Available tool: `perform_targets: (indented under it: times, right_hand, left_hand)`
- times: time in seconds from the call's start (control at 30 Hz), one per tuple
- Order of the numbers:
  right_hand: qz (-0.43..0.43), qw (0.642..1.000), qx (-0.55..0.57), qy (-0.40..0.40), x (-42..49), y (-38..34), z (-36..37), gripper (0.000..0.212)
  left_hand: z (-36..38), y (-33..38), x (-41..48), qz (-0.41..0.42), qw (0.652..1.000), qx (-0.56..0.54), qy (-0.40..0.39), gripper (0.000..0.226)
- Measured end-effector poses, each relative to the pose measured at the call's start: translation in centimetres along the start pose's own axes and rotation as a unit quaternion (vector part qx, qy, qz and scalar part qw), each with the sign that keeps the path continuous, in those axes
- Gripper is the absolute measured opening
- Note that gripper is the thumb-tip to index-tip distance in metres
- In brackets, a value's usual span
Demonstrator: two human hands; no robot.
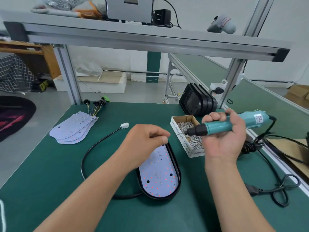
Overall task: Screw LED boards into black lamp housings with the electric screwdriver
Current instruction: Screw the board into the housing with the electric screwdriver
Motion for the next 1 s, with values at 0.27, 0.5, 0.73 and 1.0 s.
perform_targets:
  times: [0.27, 0.5, 0.73, 1.0]
  right_hand:
    - [0.062, 0.993, -0.078, -0.07, -2.0, 4.0, 1.2, 0.007]
    - [0.067, 0.991, -0.081, -0.081, -2.4, 4.1, 1.5, 0.007]
    - [0.068, 0.989, -0.091, -0.095, -2.6, 4.4, 1.6, 0.008]
    - [0.065, 0.99, -0.093, -0.086, -2.2, 4.2, 1.3, 0.009]
  left_hand:
    - [-1.3, -1.9, -3.6, -0.011, 0.999, 0.001, 0.035, 0.007]
    - [-0.9, -2.3, -3.9, 0.01, 0.998, 0.015, 0.06, 0.016]
    - [-0.8, -2.5, -3.9, 0.023, 0.998, -0.001, 0.06, 0.022]
    - [-0.6, -2.7, -3.8, 0.04, 0.997, 0.006, 0.059, 0.023]
Point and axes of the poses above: each hand's wrist, its own x-axis towards the middle knuckle, its own z-axis out of the palm, y = z × x, the point moved 2 cm from there along x, towards the middle knuckle, and after that the axes turned 11 degrees about z, right-handed, at the moved point
